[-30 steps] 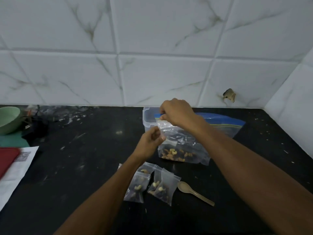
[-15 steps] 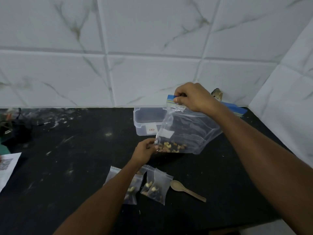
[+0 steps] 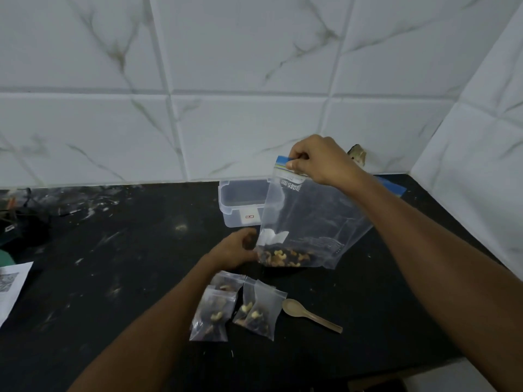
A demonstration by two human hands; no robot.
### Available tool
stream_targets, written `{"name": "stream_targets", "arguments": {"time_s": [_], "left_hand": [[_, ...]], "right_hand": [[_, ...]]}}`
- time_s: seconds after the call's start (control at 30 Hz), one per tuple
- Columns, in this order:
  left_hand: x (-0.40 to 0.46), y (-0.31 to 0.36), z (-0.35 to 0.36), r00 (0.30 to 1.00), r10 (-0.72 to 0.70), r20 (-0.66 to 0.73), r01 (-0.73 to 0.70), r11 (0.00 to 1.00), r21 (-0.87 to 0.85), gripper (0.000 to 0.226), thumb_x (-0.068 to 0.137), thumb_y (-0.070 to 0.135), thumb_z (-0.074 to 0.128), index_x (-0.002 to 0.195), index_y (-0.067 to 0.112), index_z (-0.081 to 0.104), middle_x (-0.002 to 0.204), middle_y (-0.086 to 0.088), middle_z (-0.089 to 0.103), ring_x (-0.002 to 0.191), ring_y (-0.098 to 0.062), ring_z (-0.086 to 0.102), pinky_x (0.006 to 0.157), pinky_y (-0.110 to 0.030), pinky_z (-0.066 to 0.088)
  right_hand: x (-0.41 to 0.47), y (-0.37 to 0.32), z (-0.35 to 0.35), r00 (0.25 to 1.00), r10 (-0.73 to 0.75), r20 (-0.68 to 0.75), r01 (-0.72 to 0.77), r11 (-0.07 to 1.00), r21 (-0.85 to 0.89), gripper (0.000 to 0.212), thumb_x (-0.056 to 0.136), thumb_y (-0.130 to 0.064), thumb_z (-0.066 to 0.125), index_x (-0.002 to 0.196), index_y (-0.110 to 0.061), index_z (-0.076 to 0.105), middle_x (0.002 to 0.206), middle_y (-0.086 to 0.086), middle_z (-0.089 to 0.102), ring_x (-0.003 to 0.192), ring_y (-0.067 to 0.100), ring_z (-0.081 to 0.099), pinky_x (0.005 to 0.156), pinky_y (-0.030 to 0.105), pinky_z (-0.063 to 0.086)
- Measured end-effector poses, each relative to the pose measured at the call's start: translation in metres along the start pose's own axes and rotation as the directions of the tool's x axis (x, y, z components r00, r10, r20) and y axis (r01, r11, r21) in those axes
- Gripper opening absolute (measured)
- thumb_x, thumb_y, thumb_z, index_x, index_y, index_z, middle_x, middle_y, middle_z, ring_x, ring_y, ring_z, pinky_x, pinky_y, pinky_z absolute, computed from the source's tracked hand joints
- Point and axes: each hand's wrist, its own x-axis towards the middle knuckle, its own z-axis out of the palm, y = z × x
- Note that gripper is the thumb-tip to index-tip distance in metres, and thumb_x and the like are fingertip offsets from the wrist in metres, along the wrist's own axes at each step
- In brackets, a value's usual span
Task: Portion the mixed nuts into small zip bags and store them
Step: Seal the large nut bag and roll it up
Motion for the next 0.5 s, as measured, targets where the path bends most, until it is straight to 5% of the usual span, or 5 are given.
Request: {"name": "stream_targets", "arguments": {"time_s": [0.13, 0.2, 0.4, 0.5], "left_hand": [[-0.011, 0.069, -0.028, 0.909, 0.233, -0.345, -0.357, 0.862, -0.359, 0.034, 0.092, 0.005, 0.062, 0.126, 0.007, 0.056, 0.113, -0.004, 0.066, 0.102, -0.008, 0.064, 0.09, -0.023, 0.054], [-0.011, 0.095, -0.037, 0.851, 0.277, -0.445, -0.464, 0.795, -0.392, 0.022, 0.092, 0.003, 0.061, 0.114, 0.005, 0.062, 0.099, -0.004, 0.069, 0.089, -0.005, 0.066, 0.083, -0.019, 0.054], [-0.008, 0.113, -0.042, 0.816, 0.267, -0.512, -0.472, 0.82, -0.325, 0.012, 0.092, 0.006, 0.063, 0.084, 0.013, 0.07, 0.079, 0.003, 0.068, 0.072, -0.003, 0.061, 0.07, -0.017, 0.051], [-0.007, 0.115, -0.04, 0.802, 0.26, -0.537, -0.479, 0.817, -0.32, 0.013, 0.091, 0.007, 0.065, 0.083, 0.016, 0.07, 0.079, 0.003, 0.07, 0.073, -0.004, 0.063, 0.071, -0.018, 0.052]], "right_hand": [[0.001, 0.0, 0.004, 0.996, -0.033, 0.083, 0.03, 0.999, 0.03, 0.012, 0.088, -0.027, 0.067, 0.091, -0.017, 0.073, 0.084, 0.001, 0.068, 0.078, 0.015, 0.061, 0.06, 0.021, 0.04], [0.0, 0.001, 0.005, 0.992, -0.048, 0.113, 0.042, 0.998, 0.051, 0.012, 0.087, -0.03, 0.069, 0.091, -0.02, 0.072, 0.084, -0.002, 0.068, 0.08, 0.013, 0.062, 0.061, 0.02, 0.042], [-0.01, 0.001, 0.005, 0.976, -0.053, 0.211, 0.047, 0.998, 0.032, 0.02, 0.076, -0.036, 0.078, 0.081, -0.021, 0.065, 0.07, -0.011, 0.06, 0.062, 0.003, 0.053, 0.056, 0.021, 0.036], [-0.011, -0.001, 0.011, 0.978, -0.046, 0.202, 0.056, 0.998, -0.042, 0.031, 0.08, -0.031, 0.074, 0.063, -0.015, 0.053, 0.058, -0.001, 0.046, 0.053, 0.013, 0.04, 0.053, 0.028, 0.028]]}}
